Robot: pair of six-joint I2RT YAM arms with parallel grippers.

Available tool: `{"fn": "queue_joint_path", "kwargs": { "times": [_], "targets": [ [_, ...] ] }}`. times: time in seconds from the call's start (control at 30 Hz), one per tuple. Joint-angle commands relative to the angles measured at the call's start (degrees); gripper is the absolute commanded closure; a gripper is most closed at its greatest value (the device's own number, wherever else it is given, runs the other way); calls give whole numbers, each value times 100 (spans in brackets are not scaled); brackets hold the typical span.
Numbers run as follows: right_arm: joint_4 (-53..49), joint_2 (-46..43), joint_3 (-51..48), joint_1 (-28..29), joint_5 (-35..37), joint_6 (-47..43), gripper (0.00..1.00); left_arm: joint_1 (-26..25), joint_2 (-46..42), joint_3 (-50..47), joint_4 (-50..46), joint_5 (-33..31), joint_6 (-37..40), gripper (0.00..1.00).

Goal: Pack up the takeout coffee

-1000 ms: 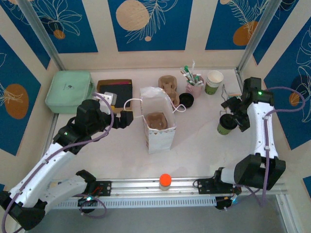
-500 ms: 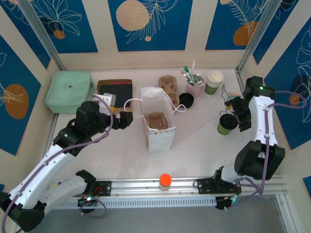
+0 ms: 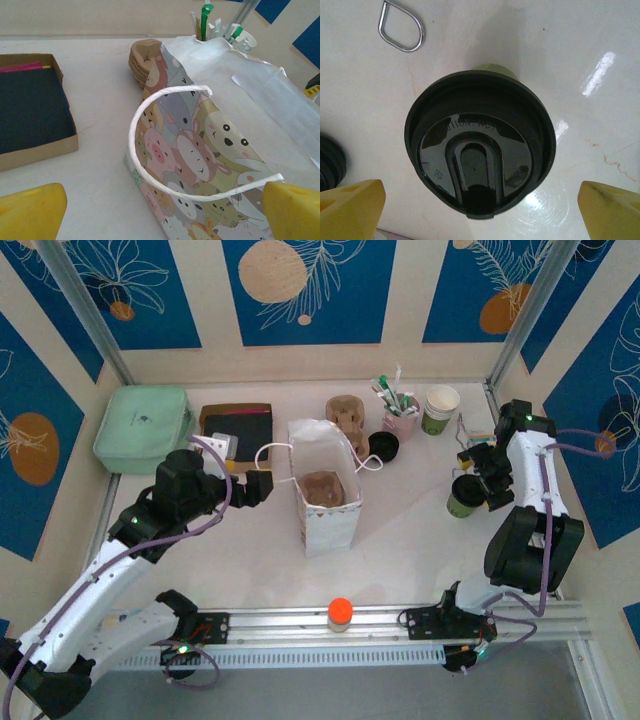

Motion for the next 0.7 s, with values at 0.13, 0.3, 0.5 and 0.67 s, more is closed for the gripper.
{"fn": "queue_joint_path", "kwargs": {
  "times": [0.13, 0.3, 0.5, 0.67],
  "targets": [
    [67, 233, -88, 27, -41, -104, 1, 54, -45, -45, 97, 13, -78, 0],
    [156, 347, -100, 45, -94, -150, 1, 54, -45, -36, 87, 22, -80, 0],
    [208, 470, -81, 124, -50, -173, 1, 54, -26, -18, 78, 30, -91, 0],
    [248, 597, -102, 150, -33, -184, 1, 54, -17, -1, 75, 30, -89, 0]
  ]
}}
